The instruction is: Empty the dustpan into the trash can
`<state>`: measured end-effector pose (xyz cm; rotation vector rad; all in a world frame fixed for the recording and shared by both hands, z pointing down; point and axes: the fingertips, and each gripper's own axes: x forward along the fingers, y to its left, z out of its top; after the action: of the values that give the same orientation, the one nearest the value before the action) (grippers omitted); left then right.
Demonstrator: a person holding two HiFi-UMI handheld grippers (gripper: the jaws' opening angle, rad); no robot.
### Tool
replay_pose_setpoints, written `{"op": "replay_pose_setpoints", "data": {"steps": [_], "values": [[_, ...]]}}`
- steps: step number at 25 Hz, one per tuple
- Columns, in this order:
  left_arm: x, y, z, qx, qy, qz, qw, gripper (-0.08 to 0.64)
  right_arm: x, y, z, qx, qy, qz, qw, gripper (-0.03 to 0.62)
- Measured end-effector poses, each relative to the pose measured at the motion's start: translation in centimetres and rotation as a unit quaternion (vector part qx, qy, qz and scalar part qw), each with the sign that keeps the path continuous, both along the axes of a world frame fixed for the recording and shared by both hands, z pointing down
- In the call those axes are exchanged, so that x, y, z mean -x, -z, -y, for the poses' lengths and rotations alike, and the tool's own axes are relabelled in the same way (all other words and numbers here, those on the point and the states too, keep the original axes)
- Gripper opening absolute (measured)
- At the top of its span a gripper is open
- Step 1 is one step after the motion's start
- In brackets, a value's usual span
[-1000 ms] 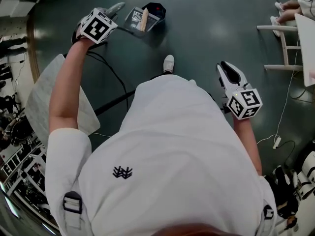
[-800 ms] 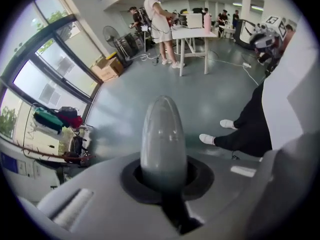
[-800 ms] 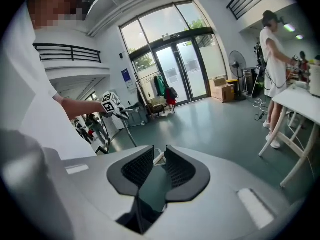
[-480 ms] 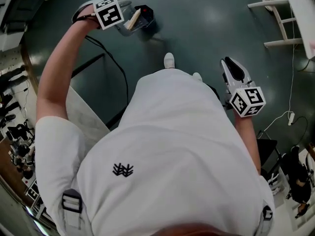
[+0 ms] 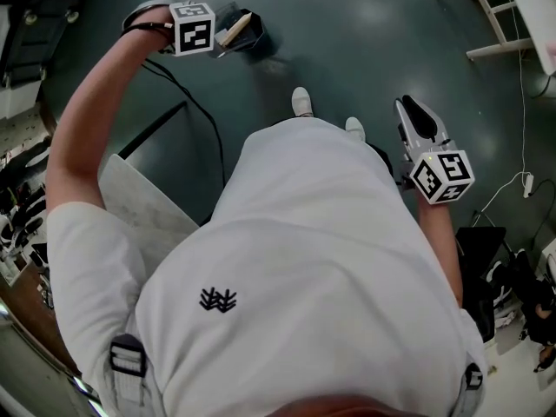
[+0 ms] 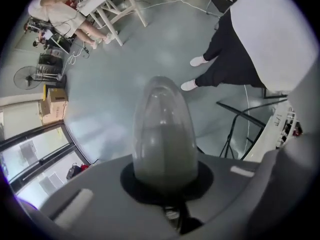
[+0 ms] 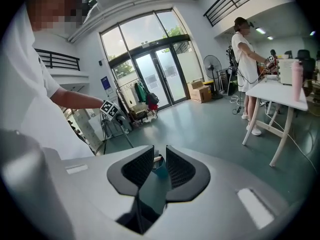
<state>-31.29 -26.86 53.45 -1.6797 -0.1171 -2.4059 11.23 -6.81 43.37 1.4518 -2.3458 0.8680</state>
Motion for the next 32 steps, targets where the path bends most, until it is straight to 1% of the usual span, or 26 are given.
{"op": "replay_pose_setpoints", "data": {"steps": [3,5,10,12,14,17,22,28,32], "values": [[-0.3,-0.2,0.0,0.007,-0.037,0.022,0.9990,0.064,0.1,0.0,0.1,-0.001,-0.001,0.002,1.000,0.064],[-0.5,-0.3,-0.1,0.010,-0.067,0.045,0.9967,0.064,0.5,0.1,0.3,-0.004,0.003,0.004,1.000,0.064],[-1.7,-0.8,-0.6,0.012,-0.142,0.097,0.9850,0.064,0.7,-0.1,0.5,-0.003,0.010,0.007,1.000,0.064],[-2.1,-0.9,-0.8,0.013,-0.163,0.111,0.9802,0.064,0.6,-0.2,0.5,-0.002,0.011,0.009,1.000,0.064],[-2.4,-0.9,-1.1,0.015,-0.173,0.119,0.9777,0.064,0.2,-0.2,0.4,-0.003,0.009,0.010,1.000,0.064],[-2.4,-0.7,-1.4,0.020,-0.167,0.123,0.9780,0.064,-0.3,-0.2,0.4,-0.003,0.010,0.012,1.000,0.064],[-1.7,0.3,-2.1,0.024,-0.133,0.124,0.9830,0.064,-1.1,-0.4,0.3,-0.001,0.022,0.017,1.000,0.064],[-1.1,2.1,-3.6,0.005,-0.093,0.130,0.9872,0.064,-2.5,-0.6,0.5,-0.003,0.054,0.021,0.998,0.064],[-0.1,4.0,-6.3,-0.008,-0.049,0.130,0.9902,0.064,-3.1,0.1,0.2,-0.012,0.086,0.021,0.996,0.064]]}}
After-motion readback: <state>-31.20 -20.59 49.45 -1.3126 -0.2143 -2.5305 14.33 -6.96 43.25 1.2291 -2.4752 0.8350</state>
